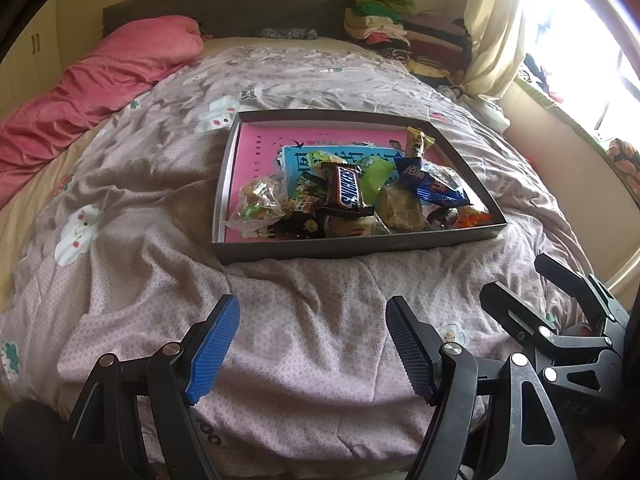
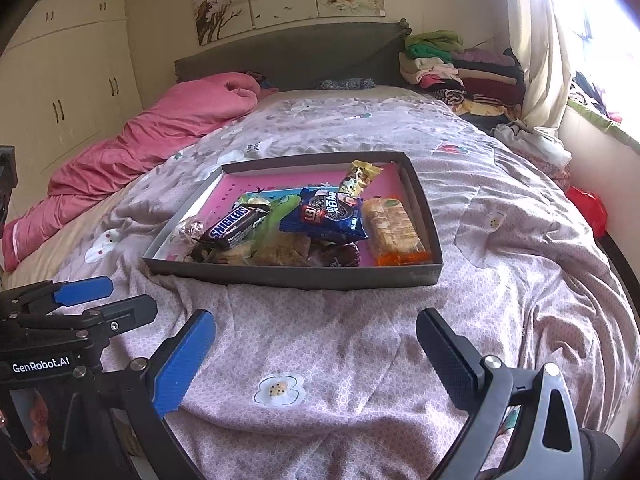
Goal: Organize snacks
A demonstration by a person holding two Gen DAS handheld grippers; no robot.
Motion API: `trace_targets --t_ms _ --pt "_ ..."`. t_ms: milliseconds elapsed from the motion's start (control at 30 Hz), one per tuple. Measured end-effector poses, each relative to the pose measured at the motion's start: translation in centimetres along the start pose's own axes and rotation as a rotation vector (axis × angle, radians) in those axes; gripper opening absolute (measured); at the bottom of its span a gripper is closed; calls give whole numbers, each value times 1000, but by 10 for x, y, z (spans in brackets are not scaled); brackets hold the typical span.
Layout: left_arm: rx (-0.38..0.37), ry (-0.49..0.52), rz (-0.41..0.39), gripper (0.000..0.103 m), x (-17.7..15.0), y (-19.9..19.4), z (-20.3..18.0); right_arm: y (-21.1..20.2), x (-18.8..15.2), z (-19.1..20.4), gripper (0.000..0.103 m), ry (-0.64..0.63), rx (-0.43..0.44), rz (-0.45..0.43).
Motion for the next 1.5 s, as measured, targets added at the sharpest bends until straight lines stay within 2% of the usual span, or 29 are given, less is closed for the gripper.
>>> trace_targets --t_ms 1500 --pt "39 -6 2 77 0 0 5 1 1 -5 101 13 -5 1"
Point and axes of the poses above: each gripper's, at about its wrist camera, not at the fingertips, and y roughly the way its jaws point, z to its left, x to its top, the point moved 5 cm from there along y, roughly the way its jaws point, and after that the axes turned 9 degrees about -x, right-handed, at the moved point
